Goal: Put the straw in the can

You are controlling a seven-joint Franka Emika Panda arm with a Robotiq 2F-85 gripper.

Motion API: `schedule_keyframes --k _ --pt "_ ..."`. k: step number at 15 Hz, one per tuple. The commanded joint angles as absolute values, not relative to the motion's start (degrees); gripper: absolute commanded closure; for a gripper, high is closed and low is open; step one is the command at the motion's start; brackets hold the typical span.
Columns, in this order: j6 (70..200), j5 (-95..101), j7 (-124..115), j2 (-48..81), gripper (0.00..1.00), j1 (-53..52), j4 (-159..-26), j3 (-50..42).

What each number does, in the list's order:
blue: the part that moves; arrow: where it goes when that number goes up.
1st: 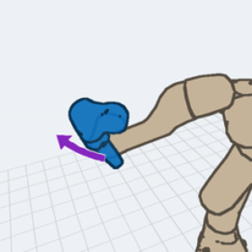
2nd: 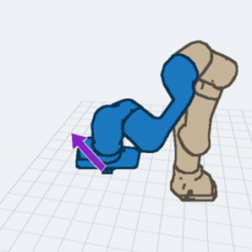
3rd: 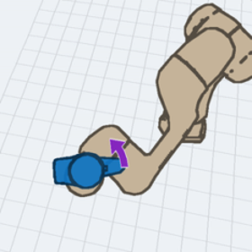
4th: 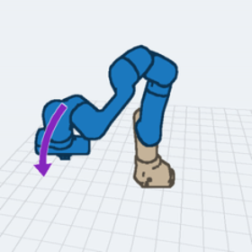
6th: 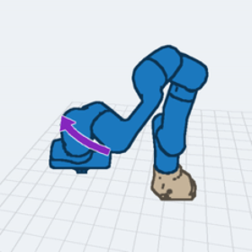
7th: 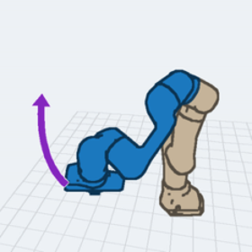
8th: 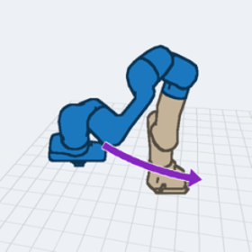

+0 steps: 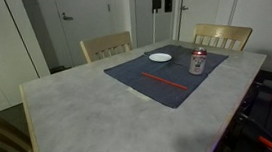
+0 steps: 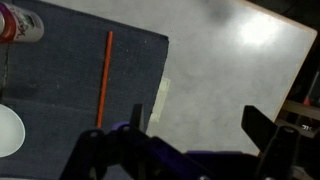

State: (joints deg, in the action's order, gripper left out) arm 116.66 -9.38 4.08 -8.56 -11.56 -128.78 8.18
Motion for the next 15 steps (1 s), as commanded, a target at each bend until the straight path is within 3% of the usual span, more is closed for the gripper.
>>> schedule_keyframes --k 1,8,15 --pt "117.85 -6.37 5.40 2.58 0.00 -9.62 -121.08 7.57" --pt "133.06 -5.11 -2.48 10.57 0.00 -6.91 -122.54 5.25" --pt "132.21 -0.97 -1.81 11.72 0.00 -7.78 -122.16 5.74"
